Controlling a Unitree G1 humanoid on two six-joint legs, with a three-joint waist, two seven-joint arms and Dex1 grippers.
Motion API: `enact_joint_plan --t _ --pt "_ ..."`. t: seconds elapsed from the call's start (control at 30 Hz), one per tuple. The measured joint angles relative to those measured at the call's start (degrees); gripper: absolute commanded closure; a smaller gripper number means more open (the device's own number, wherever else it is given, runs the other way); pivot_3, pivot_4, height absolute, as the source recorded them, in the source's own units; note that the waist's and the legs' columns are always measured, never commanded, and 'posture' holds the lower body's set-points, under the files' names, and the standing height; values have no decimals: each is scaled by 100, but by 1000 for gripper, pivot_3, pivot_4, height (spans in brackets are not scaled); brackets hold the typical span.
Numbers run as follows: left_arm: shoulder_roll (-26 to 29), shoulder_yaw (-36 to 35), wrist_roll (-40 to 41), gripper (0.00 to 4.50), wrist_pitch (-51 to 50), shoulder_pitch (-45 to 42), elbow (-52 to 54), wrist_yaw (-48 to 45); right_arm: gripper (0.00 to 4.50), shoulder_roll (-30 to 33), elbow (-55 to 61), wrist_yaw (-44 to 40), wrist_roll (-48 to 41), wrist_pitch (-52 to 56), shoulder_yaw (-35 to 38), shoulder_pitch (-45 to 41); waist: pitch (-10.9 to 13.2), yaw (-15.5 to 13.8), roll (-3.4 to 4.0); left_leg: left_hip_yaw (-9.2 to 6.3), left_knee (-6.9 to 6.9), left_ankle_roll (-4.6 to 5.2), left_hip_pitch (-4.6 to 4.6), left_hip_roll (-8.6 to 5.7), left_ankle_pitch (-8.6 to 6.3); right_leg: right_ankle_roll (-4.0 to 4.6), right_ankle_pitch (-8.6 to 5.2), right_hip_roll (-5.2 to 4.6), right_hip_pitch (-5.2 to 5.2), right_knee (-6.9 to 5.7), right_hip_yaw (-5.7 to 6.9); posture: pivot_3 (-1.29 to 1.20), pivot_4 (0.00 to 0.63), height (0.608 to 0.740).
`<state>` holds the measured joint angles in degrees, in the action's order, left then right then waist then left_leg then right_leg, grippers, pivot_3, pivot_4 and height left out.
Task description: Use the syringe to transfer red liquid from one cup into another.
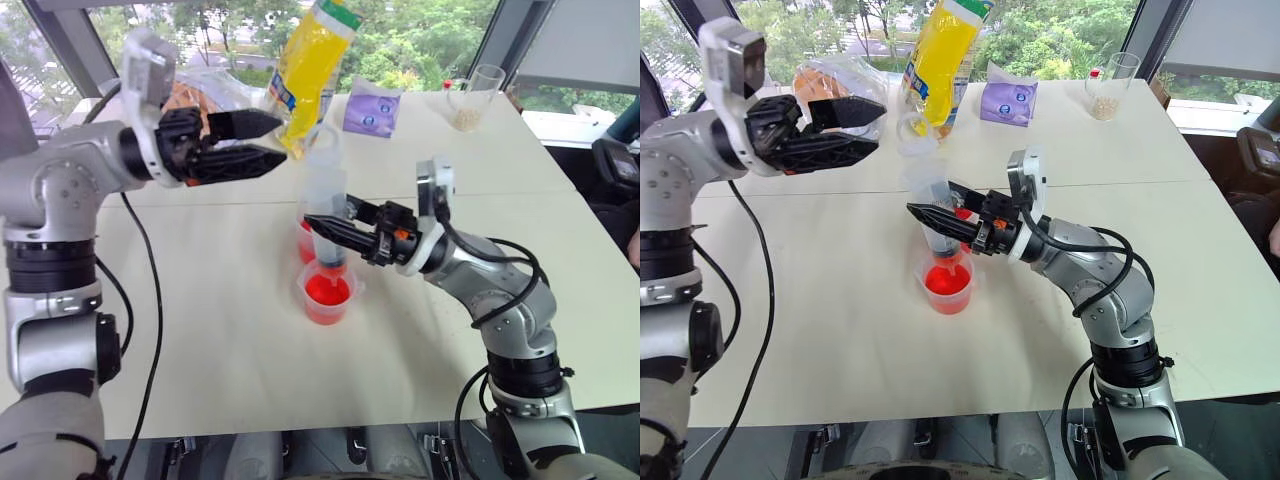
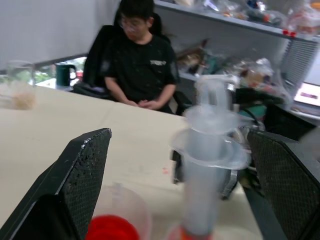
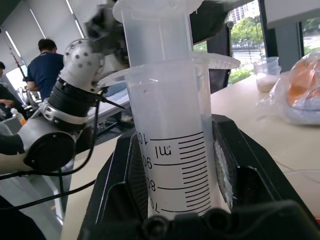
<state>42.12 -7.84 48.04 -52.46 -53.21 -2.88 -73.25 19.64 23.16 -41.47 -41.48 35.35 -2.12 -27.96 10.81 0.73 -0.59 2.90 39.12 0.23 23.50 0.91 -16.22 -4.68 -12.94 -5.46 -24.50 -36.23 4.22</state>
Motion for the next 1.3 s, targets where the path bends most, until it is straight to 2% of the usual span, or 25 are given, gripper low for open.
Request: enact_joint_plan --t 0.27,0.63,0.73,0.87,0.93,0.97,1.0,1.3 --pt "-419 229 98 48 -29 -74 137 -26 3100 -1 -71 -75 85 -85 -187 62 0 -16 -1 -1 4 0 0 -3 0 0 0 0 3 0 0 0 150 740" --pt "-511 396 98 48 15 -198 75 -172 3100 14 -73 -96 85 -85 -190 61 0 -6 -1 -1 3 0 -1 -1 0 0 0 5 3 0 -1 0 150 740" --pt "-499 406 98 862 14 -207 74 -212 3100 37 -83 -110 87 -85 -190 60 0 -8 -1 -1 3 0 -1 -1 0 0 0 4 3 0 -1 0 150 740" --pt "-503 430 98 2703 13 -216 71 -226 3100 54 -90 -116 98 -85 -190 58 0 -9 -1 -1 3 0 -1 -1 0 0 0 4 3 0 -1 0 150 740" --pt "-507 434 98 3776 10 -236 68 -240 3100 59 -91 -123 131 -86 -190 57 0 -8 -1 -1 3 0 -1 -1 0 0 0 4 3 0 -1 0 150 740" --pt "-507 434 97 4208 9 -247 53 -239 3100 59 -88 -153 132 -95 -192 52 0 -8 -1 -1 3 0 -1 -1 0 0 0 4 3 0 -1 0 150 740" --pt "-507 437 97 4439 5 -268 22 -242 3100 59 -89 -171 135 -100 -193 48 0 -8 -1 -2 3 0 -1 -2 0 0 0 5 3 0 -1 0 150 740" --pt "-529 574 -85 4439 253 -280 -86 -437 3100 115 -91 -170 162 -64 -192 47 0 -11 -1 0 3 0 -1 -2 0 0 0 4 3 0 -2 0 150 740"
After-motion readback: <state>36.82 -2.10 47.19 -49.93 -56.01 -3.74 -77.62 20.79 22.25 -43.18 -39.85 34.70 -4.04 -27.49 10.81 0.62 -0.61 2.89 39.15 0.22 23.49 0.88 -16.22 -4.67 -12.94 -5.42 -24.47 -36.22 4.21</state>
